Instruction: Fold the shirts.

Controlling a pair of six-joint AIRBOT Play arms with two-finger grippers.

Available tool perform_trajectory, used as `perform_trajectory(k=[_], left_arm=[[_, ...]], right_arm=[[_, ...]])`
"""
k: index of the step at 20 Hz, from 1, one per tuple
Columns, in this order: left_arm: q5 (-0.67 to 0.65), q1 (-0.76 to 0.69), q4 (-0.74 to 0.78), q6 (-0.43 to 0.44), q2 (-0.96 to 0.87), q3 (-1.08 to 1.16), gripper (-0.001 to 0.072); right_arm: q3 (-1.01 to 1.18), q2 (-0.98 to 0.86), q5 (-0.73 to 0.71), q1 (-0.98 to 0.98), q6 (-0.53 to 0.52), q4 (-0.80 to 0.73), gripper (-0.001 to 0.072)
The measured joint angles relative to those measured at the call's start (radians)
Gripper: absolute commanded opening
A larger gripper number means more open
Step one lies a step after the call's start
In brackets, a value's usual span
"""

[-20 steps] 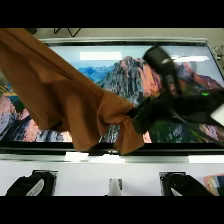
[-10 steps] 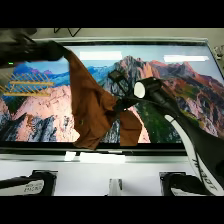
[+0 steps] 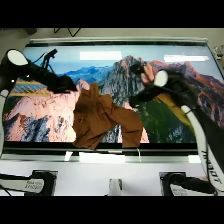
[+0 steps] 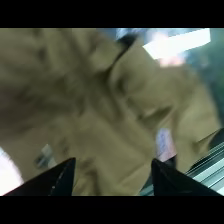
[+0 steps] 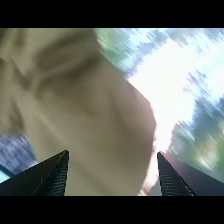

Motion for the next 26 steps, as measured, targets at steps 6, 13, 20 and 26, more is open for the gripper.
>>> perform_trajectory(k=[6,13,20,26], left_arm=[[0.018,0.046,0.09,-0.014,0.314,-0.548,0.0688],[0.289,-0.093,0.031,0.026,0.451,-0.984,0.0682],[0.473,-0.183,0.02,0.044,0.449,-1.042,0.0216],[0.466,-0.193,0.02,0.047,0.453,-1.042,0.0038]], right_arm=[[-0.114,0.102,0.274,-0.24,-0.177,0.013,0.066],[-0.388,0.179,0.277,-0.283,-0.241,0.117,0.0659],[-0.606,0.204,0.184,-0.287,-0.27,0.23,0.0658],[-0.74,0.206,0.01,-0.202,-0.271,0.309,0.0656]])
